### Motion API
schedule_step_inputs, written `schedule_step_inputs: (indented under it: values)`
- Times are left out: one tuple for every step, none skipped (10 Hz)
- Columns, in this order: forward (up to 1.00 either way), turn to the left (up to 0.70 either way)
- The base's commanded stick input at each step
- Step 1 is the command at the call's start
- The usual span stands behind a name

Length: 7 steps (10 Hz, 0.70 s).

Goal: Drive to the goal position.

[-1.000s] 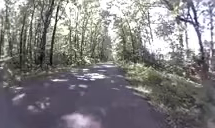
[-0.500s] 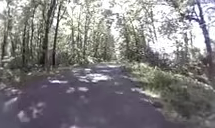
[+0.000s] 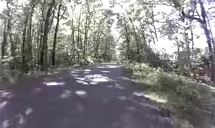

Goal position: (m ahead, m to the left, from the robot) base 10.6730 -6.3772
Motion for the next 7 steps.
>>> schedule_step_inputs:
  values:
    - [0.45,0.00]
    - [0.45,0.00]
    - [0.45,0.00]
    - [0.45,0.00]
    - [0.45,0.00]
    - [0.45,0.00]
    - [0.45,0.00]
